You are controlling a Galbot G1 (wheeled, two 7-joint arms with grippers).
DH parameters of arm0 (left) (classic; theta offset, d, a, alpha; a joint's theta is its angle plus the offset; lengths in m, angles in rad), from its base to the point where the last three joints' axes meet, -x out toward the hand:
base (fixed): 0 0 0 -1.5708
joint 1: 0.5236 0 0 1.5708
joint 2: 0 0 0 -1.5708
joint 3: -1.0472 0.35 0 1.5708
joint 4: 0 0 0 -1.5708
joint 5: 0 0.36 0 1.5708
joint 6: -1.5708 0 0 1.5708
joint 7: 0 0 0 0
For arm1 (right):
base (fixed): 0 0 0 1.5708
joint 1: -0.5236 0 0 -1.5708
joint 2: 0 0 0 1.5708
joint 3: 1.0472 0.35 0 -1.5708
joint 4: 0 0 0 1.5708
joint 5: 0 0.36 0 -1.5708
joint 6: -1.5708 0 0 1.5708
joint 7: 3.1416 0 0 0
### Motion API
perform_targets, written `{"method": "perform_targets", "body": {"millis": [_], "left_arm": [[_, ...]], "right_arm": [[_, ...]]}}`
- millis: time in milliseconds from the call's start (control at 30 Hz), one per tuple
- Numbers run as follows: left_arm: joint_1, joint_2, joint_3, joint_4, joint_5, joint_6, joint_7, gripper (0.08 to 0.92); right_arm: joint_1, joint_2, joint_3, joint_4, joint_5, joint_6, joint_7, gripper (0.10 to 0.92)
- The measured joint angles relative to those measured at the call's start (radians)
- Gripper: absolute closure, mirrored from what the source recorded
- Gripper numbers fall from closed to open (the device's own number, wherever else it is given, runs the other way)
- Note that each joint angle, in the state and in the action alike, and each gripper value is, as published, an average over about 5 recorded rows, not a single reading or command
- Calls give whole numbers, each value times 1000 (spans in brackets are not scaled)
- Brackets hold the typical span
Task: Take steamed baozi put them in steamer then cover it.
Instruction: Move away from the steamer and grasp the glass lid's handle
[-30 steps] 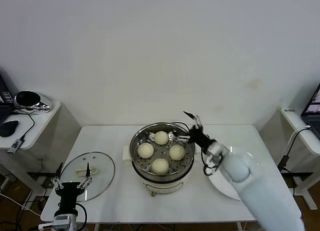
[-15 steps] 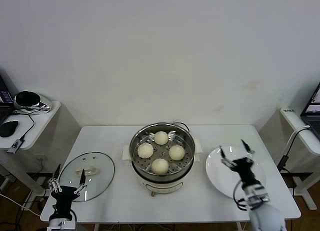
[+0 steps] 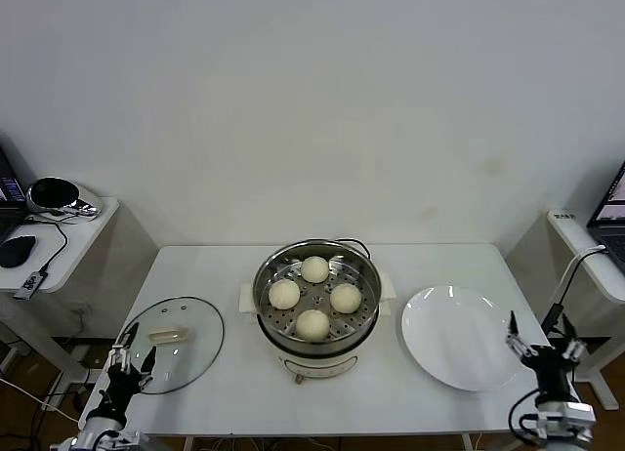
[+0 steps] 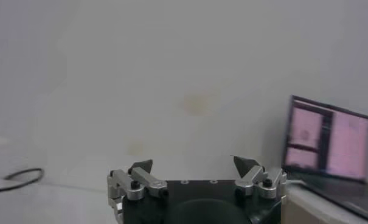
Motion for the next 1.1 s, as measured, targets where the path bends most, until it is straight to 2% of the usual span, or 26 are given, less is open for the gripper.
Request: {"method": "perform_targets", "body": {"millis": [433,1100], "left_arm": [[-131,30,74,132,164,0,1,177],[-341,31,159,341,210,-7,-6,181]], "right_arm": [[-36,43,76,18,-15,-9,12,203],[-65,59,113,3,-36,-10,-4,203]]}}
